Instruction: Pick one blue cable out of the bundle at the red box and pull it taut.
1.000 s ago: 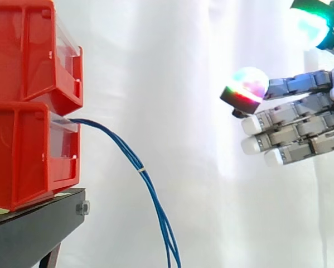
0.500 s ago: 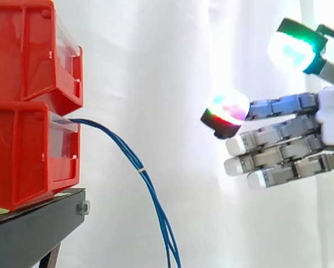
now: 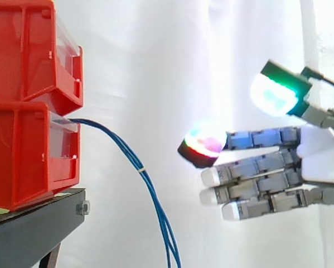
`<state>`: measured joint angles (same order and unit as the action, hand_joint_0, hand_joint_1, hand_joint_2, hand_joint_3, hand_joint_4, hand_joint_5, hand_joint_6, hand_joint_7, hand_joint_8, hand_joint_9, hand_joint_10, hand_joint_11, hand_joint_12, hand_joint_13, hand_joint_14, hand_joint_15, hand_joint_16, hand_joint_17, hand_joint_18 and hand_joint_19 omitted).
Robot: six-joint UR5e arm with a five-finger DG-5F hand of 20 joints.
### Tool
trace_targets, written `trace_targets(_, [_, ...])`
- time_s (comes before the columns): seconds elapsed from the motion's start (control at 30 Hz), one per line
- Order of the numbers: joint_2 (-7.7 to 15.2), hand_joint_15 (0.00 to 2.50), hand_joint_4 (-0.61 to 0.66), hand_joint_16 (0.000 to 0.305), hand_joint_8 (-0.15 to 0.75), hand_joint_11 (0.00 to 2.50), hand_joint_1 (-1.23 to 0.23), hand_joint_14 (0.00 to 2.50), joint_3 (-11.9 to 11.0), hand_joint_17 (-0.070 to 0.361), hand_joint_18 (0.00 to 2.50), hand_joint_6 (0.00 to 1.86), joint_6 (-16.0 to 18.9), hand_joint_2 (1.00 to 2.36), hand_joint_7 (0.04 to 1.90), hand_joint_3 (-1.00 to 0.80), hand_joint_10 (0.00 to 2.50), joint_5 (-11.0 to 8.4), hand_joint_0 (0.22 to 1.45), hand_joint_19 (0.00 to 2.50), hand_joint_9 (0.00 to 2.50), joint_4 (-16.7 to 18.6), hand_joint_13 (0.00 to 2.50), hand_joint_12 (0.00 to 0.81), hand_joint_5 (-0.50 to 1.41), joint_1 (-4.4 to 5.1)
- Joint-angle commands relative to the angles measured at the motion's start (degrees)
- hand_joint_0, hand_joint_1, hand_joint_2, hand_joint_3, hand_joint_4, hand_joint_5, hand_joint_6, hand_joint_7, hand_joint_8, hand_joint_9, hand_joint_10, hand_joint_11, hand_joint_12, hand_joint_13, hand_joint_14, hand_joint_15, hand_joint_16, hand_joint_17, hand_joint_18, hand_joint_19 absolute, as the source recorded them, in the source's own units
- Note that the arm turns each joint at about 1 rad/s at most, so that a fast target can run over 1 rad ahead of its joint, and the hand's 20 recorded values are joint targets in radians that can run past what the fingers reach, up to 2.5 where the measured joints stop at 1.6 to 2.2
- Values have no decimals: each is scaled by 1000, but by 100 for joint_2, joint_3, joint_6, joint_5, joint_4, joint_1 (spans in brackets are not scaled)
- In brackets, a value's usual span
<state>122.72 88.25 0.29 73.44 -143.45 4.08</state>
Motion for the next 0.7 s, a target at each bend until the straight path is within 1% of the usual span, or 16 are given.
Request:
trace_targets(0.0, [367, 191, 311, 54, 322, 177, -695, 6, -133, 122, 432, 502, 77, 1000, 793, -500, 5, 22, 523, 210, 638, 169, 488, 383, -159, 22])
trace_targets(0.03, [498, 201, 313, 54, 323, 178, -699, 8, -274, 122, 434, 502, 138, 1000, 799, -500, 4, 39, 524, 221, 645, 221, 501, 379, -158, 31])
trace_targets(0.1, [753, 205, 319, 54, 323, 189, -701, 7, -555, 121, 443, 502, 218, 1000, 816, -500, 5, 101, 525, 225, 653, 195, 511, 376, -153, 40])
trace_targets(0.13, [753, 214, 324, 54, 323, 201, -702, 7, -555, 121, 444, 503, 218, 1000, 831, -500, 5, 101, 525, 223, 652, 195, 510, 377, -150, 40])
trace_targets(0.17, [850, 211, 323, 54, 322, 196, -702, 7, -696, 121, 445, 503, 244, 1000, 840, -500, 5, 127, 525, 233, 647, 151, 511, 376, -150, 49])
trace_targets(0.23, [1008, 220, 322, 54, 320, 198, -702, 7, -827, 121, 445, 503, 305, 1000, 839, -500, 5, 197, 524, 231, 631, 90, 509, 377, -149, 49])
trace_targets(0.37, [1122, 217, 324, 54, 318, 194, -696, 7, -871, 122, 440, 503, 305, 1000, 850, -500, 5, 189, 518, 240, 614, 160, 497, 380, -146, 84])
trace_targets(0.4, [1166, 214, 323, 54, 320, 201, -694, 7, -915, 122, 440, 503, 305, 1000, 851, -500, 5, 206, 518, 238, 614, 221, 497, 380, -146, 102])
trace_targets(0.43, [1377, 216, 323, 54, 320, 193, -690, 7, -1091, 122, 439, 503, 341, 1000, 856, -500, 5, 250, 516, 236, 613, 230, 496, 381, -145, 119])
trace_targets(0.47, [1448, 217, 327, 54, 321, 193, -685, 7, -1135, 122, 438, 503, 376, 1000, 859, -500, 5, 285, 514, 240, 612, 230, 496, 381, -142, 119])
trace_targets(0.5, [1536, 220, 330, 54, 322, 188, -686, 7, -1214, 123, 438, 503, 516, 1000, 863, -500, 5, 417, 514, 238, 611, 230, 496, 381, -142, 128])
trace_targets(0.53, [1536, 220, 330, 55, 321, 188, -682, 7, -1214, 123, 435, 503, 516, 1000, 868, -500, 5, 417, 513, 231, 610, 230, 494, 380, -142, 128])
trace_targets(0.67, [1562, 214, 344, 55, 321, 198, -679, 7, -1214, 123, 422, 503, 631, 1000, 906, -500, 5, 470, 512, 234, 599, 186, 480, 381, -133, 198])
